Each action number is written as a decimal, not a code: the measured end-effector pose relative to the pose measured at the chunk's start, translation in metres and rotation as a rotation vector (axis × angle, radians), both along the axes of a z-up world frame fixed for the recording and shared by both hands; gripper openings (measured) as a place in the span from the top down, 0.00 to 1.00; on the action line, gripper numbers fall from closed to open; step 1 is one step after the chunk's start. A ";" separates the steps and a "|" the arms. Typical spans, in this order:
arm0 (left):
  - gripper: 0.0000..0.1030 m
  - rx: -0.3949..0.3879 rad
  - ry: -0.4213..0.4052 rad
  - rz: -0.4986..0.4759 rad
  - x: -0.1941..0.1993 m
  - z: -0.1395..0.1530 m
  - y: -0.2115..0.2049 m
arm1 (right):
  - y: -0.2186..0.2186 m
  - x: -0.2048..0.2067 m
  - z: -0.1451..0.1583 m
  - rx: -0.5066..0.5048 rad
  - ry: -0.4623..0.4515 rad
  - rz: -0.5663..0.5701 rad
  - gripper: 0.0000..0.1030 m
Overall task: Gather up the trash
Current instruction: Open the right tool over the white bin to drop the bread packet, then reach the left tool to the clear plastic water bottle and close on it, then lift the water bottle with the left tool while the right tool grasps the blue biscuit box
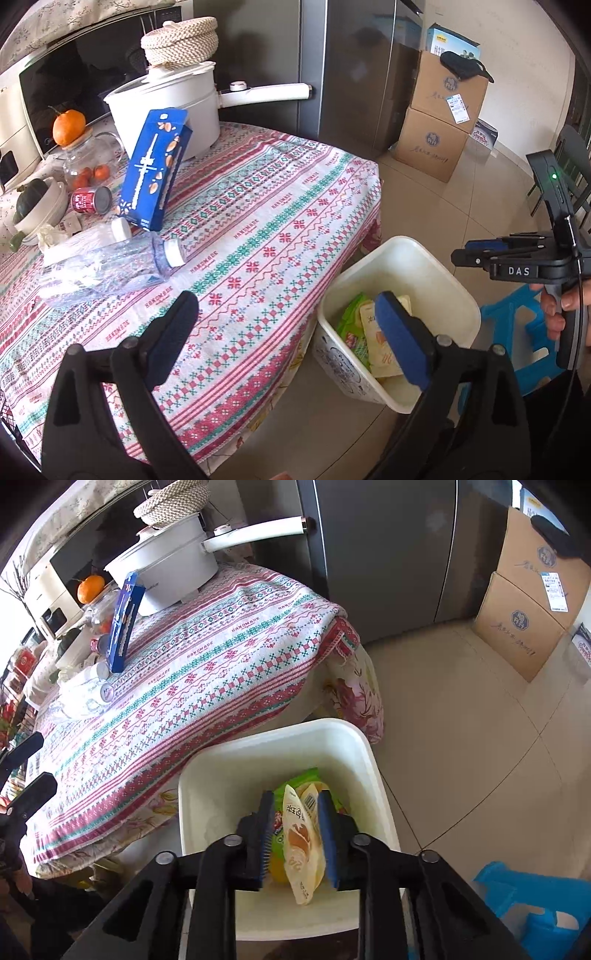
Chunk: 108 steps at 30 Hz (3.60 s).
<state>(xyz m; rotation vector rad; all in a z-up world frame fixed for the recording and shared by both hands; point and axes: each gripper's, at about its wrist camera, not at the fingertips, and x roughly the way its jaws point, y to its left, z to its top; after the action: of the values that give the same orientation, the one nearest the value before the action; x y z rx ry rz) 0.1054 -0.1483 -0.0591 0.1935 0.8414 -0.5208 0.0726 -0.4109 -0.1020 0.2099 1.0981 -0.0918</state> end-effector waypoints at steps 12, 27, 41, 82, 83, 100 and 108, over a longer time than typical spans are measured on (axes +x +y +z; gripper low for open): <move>0.03 0.059 0.038 0.159 0.059 0.021 0.083 | 0.022 0.009 0.057 0.036 -0.129 -0.025 0.26; 0.03 0.292 0.200 -0.141 0.157 -0.045 0.100 | 0.065 0.052 0.059 0.025 -0.128 0.048 0.21; 0.05 0.449 0.251 -0.279 0.164 -0.066 0.082 | 0.070 0.077 0.058 0.022 -0.122 0.060 0.21; 0.26 0.486 0.392 -0.102 0.116 -0.107 0.033 | 0.062 0.071 0.060 0.034 -0.123 0.040 0.20; 0.27 0.462 0.395 -0.072 0.114 -0.107 0.039 | 0.062 0.072 0.060 0.035 -0.124 0.038 0.20; 0.33 -0.050 0.306 0.243 0.091 -0.033 0.157 | 0.089 0.105 0.063 0.120 -0.174 0.012 0.20; 0.34 -0.241 0.209 0.325 0.101 -0.004 0.193 | 0.120 0.152 0.036 0.165 -0.166 0.055 0.20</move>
<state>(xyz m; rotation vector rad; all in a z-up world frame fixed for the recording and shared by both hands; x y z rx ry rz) 0.2064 0.0448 -0.0627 -0.2200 0.9828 -0.3349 0.2242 -0.2914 -0.0659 0.3291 0.9458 0.0650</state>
